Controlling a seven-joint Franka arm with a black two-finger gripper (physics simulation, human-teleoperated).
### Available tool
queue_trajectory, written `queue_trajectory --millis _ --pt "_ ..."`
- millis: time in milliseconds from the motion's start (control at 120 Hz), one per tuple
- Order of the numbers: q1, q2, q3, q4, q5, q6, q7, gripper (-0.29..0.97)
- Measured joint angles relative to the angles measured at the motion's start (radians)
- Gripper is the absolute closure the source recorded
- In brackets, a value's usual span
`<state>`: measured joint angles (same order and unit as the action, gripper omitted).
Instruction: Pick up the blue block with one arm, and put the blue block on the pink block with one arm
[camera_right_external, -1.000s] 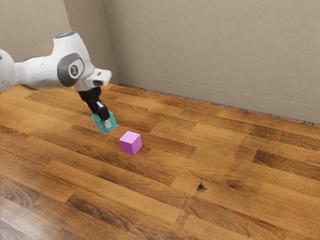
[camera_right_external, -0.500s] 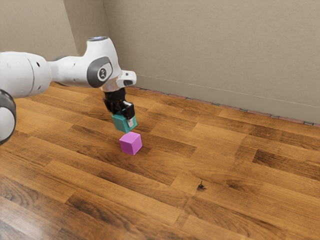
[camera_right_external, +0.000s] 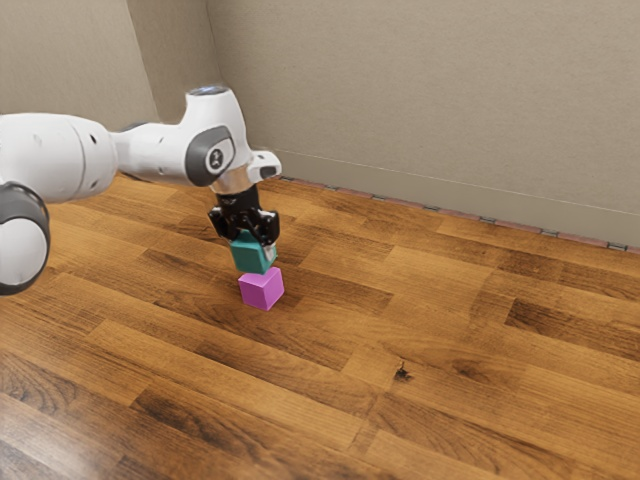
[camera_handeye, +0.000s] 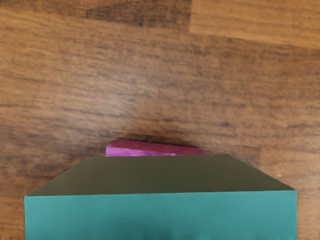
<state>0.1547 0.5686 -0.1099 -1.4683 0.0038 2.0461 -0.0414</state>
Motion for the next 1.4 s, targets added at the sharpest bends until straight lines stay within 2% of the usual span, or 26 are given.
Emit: queue_trajectory --millis 300,767,1400 --pt "-0.009 0.006 -0.001 -0.029 0.004 0.043 -0.052 0.32" --pt "-0.009 0.011 -0.001 -0.045 0.005 0.085 0.032 0.32" --pt "-0.006 -0.017 0.004 -0.081 -0.009 0.027 0.144 0.32"
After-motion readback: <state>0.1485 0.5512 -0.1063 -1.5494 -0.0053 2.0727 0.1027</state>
